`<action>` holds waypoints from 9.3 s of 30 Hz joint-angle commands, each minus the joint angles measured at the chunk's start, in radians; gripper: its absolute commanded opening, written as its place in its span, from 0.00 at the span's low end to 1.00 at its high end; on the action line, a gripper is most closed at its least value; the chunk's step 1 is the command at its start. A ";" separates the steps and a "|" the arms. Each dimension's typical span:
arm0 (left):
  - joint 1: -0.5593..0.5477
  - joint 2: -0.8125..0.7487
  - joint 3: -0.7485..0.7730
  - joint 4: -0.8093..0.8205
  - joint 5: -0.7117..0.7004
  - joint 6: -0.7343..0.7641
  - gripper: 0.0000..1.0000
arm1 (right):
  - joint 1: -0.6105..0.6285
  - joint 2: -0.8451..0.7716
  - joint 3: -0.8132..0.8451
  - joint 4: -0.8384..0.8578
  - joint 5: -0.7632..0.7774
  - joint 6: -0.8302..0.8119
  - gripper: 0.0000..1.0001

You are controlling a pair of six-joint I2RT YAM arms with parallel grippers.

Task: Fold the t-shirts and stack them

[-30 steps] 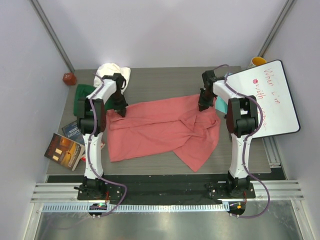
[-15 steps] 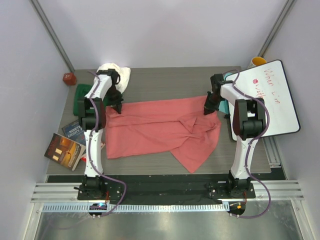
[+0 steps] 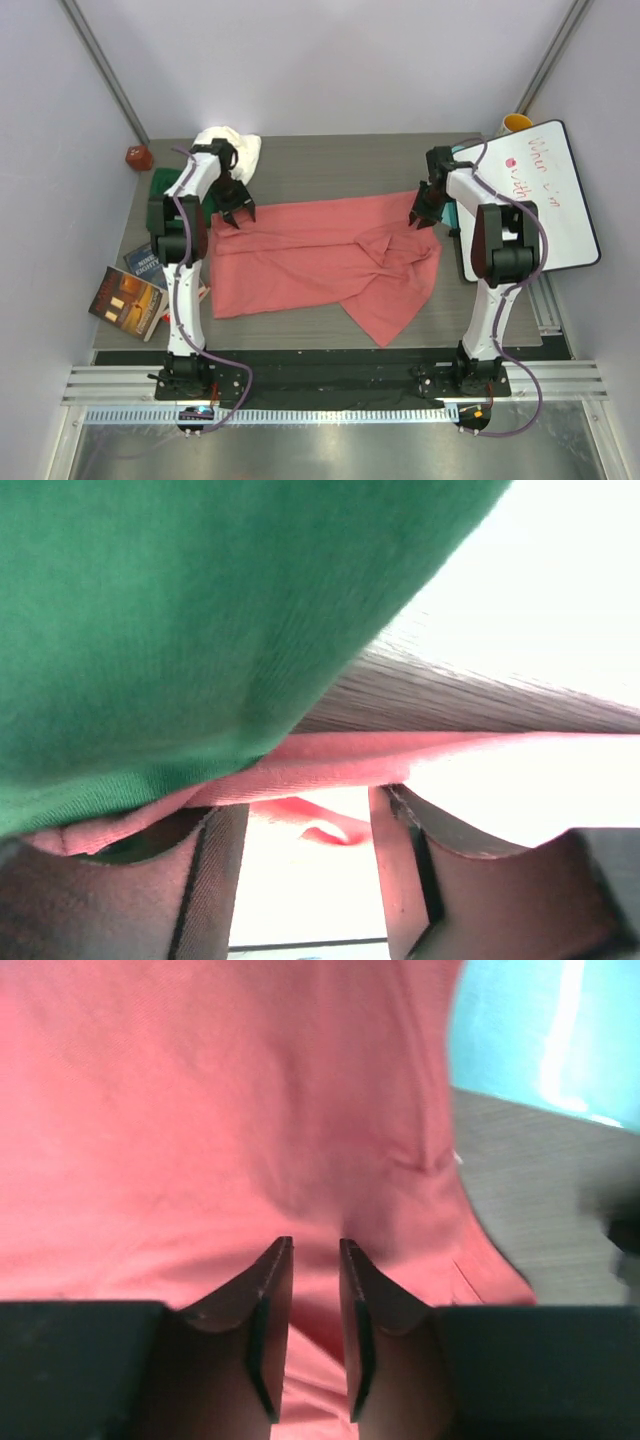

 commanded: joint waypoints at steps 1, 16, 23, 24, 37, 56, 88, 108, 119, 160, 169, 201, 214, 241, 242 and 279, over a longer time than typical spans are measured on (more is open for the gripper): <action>0.031 -0.137 -0.060 0.174 0.069 -0.085 0.53 | -0.011 -0.211 0.007 0.081 0.065 -0.002 0.34; 0.014 -0.427 -0.404 0.391 0.165 -0.138 0.58 | 0.035 -0.685 -0.482 -0.091 -0.157 -0.044 0.47; 0.001 -0.449 -0.482 0.383 0.172 -0.092 0.57 | 0.050 -0.963 -0.617 -0.274 -0.261 -0.008 0.50; -0.002 -0.444 -0.478 0.379 0.172 -0.085 0.57 | 0.052 -0.983 -0.633 -0.297 -0.273 -0.005 0.50; -0.070 -0.396 -0.423 0.356 0.163 -0.084 0.56 | 0.063 -1.127 -0.895 -0.311 -0.321 0.065 0.51; -0.071 -0.402 -0.424 0.319 0.131 -0.072 0.53 | 0.126 -0.857 -0.930 -0.088 -0.361 0.115 0.54; -0.071 -0.398 -0.403 0.279 0.112 -0.047 0.51 | 0.314 -0.627 -0.877 0.021 -0.221 0.234 0.43; -0.070 -0.366 -0.380 0.268 0.126 -0.032 0.50 | 0.356 -0.604 -0.834 0.016 -0.149 0.251 0.01; -0.070 -0.353 -0.369 0.268 0.126 -0.032 0.50 | 0.356 -0.681 -0.742 -0.034 -0.108 0.227 0.01; -0.044 -0.807 -0.846 0.058 -0.049 0.047 0.69 | 0.282 -0.578 -0.521 -0.215 -0.008 0.050 0.01; 0.089 -0.880 -1.025 0.081 -0.039 0.040 0.71 | 0.238 -0.593 -0.553 -0.217 -0.039 0.033 0.01; 0.123 -0.688 -1.105 0.132 0.022 0.047 0.64 | 0.144 -0.607 -0.525 -0.252 -0.083 -0.002 0.01; 0.123 -0.662 -1.128 0.104 0.007 0.053 0.57 | 0.119 -0.610 -0.519 -0.254 -0.096 -0.001 0.01; 0.122 -0.697 -1.099 0.057 0.011 0.057 0.05 | 0.072 -0.767 -0.495 -0.380 -0.111 0.032 0.01; 0.123 -0.702 -1.093 0.050 0.007 0.057 0.05 | 0.067 -0.771 -0.495 -0.395 -0.105 0.026 0.01; 0.125 -0.677 -0.774 -0.036 -0.036 0.108 0.00 | -0.058 -0.561 -0.110 -0.410 -0.051 0.013 0.01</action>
